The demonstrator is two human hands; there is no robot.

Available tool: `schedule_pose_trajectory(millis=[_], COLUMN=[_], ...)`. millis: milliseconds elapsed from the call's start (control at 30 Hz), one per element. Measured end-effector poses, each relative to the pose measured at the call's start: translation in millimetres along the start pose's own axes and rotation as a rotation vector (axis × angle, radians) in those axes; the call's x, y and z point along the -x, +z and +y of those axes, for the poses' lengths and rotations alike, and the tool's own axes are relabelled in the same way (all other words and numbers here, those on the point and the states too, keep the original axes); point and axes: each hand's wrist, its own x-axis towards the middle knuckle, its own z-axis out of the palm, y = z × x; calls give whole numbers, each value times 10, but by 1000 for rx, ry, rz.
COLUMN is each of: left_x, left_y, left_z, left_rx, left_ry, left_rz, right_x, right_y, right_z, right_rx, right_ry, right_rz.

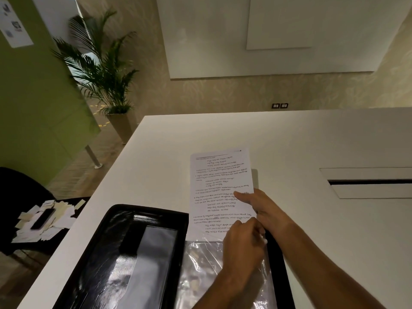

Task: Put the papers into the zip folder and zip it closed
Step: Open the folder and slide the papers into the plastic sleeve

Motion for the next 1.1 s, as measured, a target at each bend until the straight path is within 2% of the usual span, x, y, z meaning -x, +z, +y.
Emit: schedule_pose_trajectory(millis=[133,333,533,633,800,1000,1100], left_x=[21,-7,-95,-168,-301,-416,-435], left_y=[45,51,9,-40,-181,-258,-246], left_z=[20,8,5,-14,-93,-144,-136], left_rx=[15,-74,14,16,-20,38,43], left_ry=[-17,54,4,13,71,86,98], left_rz=[29,26,14,-15,-49,-109,-104], right_x=[5,82,201,246,276,428,443], right_y=[7,31,-78,-160,-184,-194,-183], right_z=[-31,-39,64,84,63,-147,-156], right_rx=[0,-2,-45,68,274,401,429], right_ry=[11,11,4,2,21,52,-11], right_rz=[-24,-23,-127,-169,-124,-159,-135])
